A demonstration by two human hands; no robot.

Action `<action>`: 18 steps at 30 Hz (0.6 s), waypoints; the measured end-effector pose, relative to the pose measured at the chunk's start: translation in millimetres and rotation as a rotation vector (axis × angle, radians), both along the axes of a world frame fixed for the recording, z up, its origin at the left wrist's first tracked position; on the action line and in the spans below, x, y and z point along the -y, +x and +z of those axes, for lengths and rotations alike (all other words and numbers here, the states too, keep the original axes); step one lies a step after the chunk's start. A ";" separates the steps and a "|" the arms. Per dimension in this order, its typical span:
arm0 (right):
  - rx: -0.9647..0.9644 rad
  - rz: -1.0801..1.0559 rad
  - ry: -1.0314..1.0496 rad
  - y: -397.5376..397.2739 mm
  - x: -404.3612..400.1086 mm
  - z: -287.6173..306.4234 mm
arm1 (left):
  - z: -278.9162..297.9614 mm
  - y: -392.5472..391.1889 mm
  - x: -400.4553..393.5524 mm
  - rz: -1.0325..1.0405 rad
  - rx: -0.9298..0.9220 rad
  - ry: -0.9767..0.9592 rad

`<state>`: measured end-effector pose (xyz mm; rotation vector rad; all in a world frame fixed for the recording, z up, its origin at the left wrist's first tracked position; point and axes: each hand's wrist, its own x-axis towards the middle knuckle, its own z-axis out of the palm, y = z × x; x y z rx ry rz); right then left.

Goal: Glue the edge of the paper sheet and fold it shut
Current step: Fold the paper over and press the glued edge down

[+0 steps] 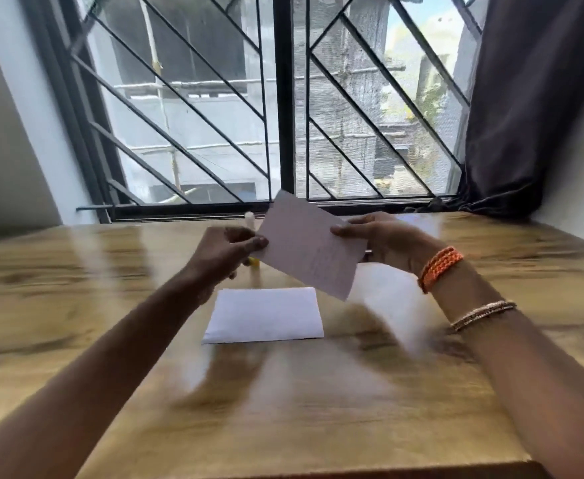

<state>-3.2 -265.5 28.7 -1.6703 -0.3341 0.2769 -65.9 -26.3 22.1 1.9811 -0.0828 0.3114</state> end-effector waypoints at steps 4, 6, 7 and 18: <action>-0.219 0.054 0.267 -19.5 -35.6 -9.1 | -12.8 -30.4 -23.3 0.178 -0.157 -0.344; -0.213 0.031 0.221 -26.1 -49.4 -13.5 | -15.5 -36.0 -32.7 0.225 -0.193 -0.390; -0.201 -0.001 0.180 -28.6 -54.0 -16.4 | -17.7 -36.9 -35.5 0.225 -0.216 -0.400; -0.190 -0.184 -0.075 -46.5 -50.6 -23.1 | -20.3 -45.4 -43.6 0.032 -0.460 -0.165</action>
